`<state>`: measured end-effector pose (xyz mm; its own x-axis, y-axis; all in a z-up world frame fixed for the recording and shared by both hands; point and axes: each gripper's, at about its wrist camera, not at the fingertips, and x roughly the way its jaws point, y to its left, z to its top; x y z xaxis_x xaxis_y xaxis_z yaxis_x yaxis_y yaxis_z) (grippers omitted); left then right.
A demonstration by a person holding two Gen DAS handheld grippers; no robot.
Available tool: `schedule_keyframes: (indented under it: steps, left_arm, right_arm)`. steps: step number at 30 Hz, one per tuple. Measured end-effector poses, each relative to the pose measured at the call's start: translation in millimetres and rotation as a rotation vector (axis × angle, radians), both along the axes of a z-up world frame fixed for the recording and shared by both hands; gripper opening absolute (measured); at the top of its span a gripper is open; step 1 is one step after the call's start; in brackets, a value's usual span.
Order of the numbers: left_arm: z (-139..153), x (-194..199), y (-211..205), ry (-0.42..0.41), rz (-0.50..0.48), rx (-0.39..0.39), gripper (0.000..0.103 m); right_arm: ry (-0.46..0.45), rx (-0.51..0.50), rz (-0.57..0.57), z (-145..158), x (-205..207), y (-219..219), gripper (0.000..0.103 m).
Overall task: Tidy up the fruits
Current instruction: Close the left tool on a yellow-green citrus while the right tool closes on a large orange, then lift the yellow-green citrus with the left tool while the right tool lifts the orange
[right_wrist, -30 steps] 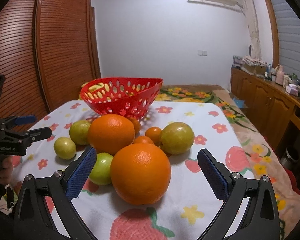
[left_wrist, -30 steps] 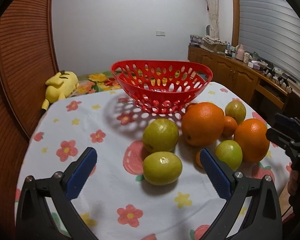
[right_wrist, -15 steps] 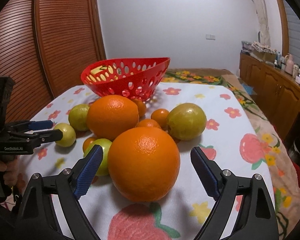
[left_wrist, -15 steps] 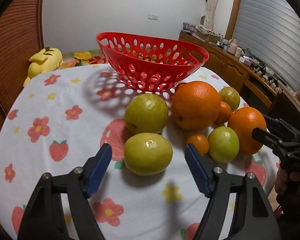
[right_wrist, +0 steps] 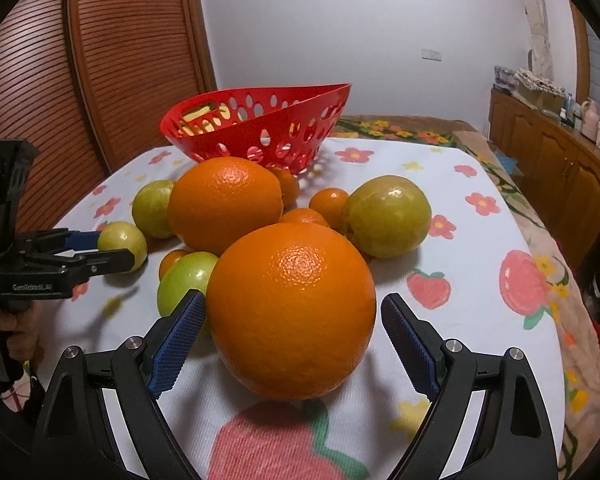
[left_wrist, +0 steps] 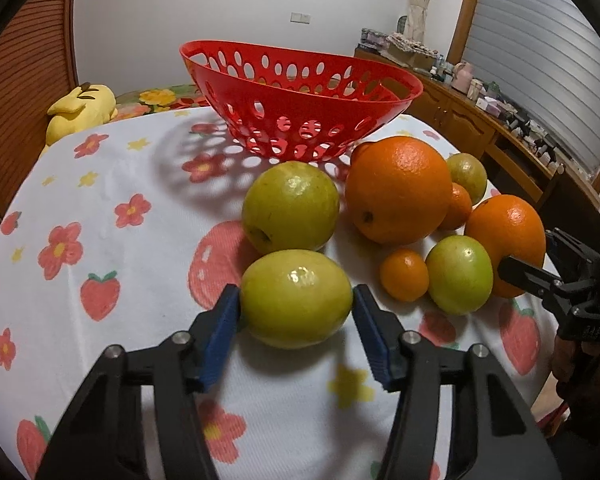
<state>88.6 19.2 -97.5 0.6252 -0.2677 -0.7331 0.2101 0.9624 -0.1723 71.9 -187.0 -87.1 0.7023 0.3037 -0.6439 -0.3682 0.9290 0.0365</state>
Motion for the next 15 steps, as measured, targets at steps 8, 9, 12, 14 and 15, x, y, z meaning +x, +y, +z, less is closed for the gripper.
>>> schedule_keyframes:
  steps: [8,9,12,14,15]
  left_arm:
    - [1.3,-2.5,0.4,-0.008,0.004,-0.006,0.055]
    - [2.9,-3.6,0.4,-0.014,0.007,-0.010,0.055]
    - [8.0,-6.2,2.3,-0.030,0.014,-0.020,0.055]
    - [11.2,-7.0,4.5,-0.038,0.018,-0.023,0.055]
    - [13.4,-7.8,5.1,-0.045,0.020,-0.026,0.055]
  right_arm:
    - [0.034,-0.004,0.017,-5.0,6.4,0.7,0.088]
    - [0.036,-0.002,0.020,-4.9,6.7,0.6,0.086]
    - [0.035,0.001,0.031,-4.4,6.1,0.6,0.085]
    - [0.034,0.002,0.032,-4.5,6.1,-0.1,0.085]
    - [0.034,0.003,0.030,-4.2,5.6,-0.2,0.084]
